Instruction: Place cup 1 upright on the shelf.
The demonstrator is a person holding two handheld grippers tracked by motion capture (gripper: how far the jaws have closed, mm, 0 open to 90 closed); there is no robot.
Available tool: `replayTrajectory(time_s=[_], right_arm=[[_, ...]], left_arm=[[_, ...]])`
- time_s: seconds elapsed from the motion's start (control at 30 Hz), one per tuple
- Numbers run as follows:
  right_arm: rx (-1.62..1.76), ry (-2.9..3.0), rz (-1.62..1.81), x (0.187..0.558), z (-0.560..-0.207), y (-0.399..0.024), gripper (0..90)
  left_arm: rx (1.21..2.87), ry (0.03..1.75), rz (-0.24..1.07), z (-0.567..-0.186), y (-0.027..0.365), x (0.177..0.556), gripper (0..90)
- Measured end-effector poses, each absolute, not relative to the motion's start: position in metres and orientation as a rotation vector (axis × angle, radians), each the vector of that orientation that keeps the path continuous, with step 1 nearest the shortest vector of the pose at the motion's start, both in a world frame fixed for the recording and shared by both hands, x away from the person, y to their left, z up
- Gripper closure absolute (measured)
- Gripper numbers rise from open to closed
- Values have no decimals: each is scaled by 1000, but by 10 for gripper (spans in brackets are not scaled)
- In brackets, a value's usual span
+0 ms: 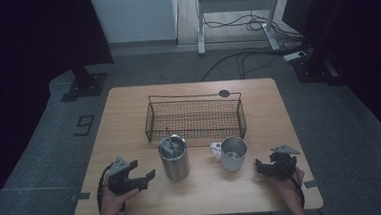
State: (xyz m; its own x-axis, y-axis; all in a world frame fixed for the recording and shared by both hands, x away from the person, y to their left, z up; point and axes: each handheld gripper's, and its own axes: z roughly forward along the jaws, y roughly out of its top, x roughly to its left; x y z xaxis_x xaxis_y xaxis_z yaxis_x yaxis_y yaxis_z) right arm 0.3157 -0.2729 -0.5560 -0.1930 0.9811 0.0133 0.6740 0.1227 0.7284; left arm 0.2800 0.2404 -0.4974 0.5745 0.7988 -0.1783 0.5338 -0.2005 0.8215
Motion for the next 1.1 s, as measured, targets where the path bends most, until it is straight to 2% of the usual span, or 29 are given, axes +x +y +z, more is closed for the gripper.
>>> replayTrajectory(time_s=[0.57,1.1], right_arm=[[1589,1929,853,315,-556,-273,88],[1585,1931,856,315,-556,-273,98]], left_arm=[[1867,993,289,-487,227,272,143],[1885,923,255,-483,214,266,87]])
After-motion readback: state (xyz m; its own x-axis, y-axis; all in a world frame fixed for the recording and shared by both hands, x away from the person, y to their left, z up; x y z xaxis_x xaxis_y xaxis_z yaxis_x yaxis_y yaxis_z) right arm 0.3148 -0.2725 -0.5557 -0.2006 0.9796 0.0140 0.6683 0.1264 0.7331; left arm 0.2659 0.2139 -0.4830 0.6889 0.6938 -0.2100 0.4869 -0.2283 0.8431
